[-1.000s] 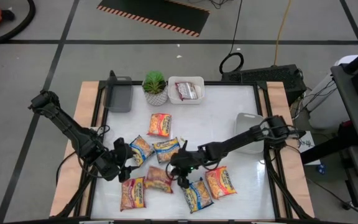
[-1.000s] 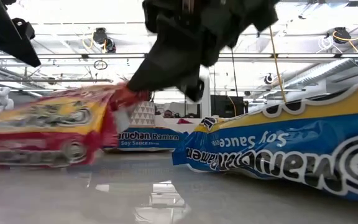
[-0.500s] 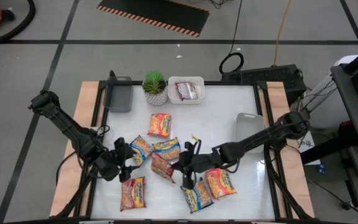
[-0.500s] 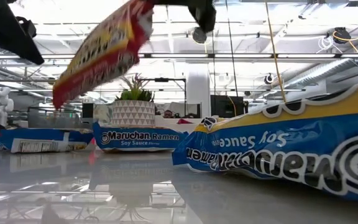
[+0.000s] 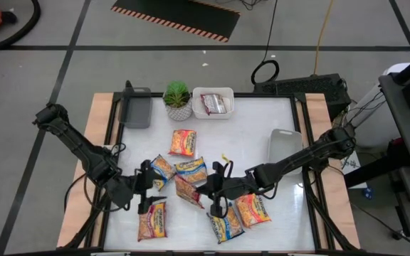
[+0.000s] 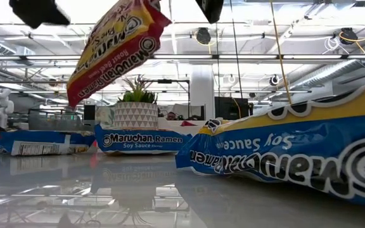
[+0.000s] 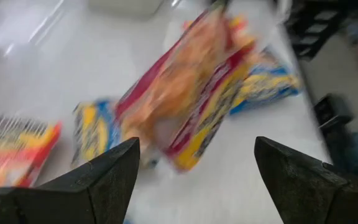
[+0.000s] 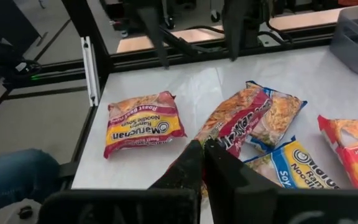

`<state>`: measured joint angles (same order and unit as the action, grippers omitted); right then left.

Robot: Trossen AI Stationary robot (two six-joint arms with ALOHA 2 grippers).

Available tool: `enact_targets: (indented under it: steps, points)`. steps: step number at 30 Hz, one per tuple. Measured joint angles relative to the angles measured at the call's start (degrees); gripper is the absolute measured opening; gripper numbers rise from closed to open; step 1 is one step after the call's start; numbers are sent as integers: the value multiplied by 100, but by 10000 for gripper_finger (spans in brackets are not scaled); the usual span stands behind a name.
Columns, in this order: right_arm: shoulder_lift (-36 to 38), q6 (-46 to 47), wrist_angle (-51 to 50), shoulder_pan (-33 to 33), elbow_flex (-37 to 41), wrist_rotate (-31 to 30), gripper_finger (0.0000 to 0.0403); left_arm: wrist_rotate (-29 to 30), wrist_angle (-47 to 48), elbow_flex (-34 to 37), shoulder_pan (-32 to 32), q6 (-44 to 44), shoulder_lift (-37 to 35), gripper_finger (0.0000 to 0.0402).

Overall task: Sort Maruchan noodles
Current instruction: Put the right red noodle pack into the white bin

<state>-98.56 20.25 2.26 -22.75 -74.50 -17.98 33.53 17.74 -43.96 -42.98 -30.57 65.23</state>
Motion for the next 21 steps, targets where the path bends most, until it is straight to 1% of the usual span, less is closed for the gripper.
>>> enact_targets:
  steps: [3,6,9,13,15,17,20,21]
  points:
    - [36,-19,5,-28,-1,0,0,-3,-993,292,-39,755,-8,321]
    - [131,-44,-63,-100,-2,-4,0,2,-1768,620,20,1200,-48,321]
    - [303,-87,-57,-189,-2,-60,0,2,-1999,954,177,1248,-116,321]
    - [563,-279,-140,-410,-2,-516,0,-28,-2260,1398,446,1007,-231,321]
    - [697,-388,-192,-540,-2,-757,0,-172,-2583,1650,577,926,-280,321]
    - [804,-517,-160,-655,-6,-935,0,-565,-3157,1917,714,928,-312,321]
    - [915,-684,-167,-812,-7,-1241,0,-1702,-4307,2303,916,1030,-308,321]
    - [931,-748,-167,-855,-7,-1323,0,-1954,-4694,2403,962,1061,-309,321]
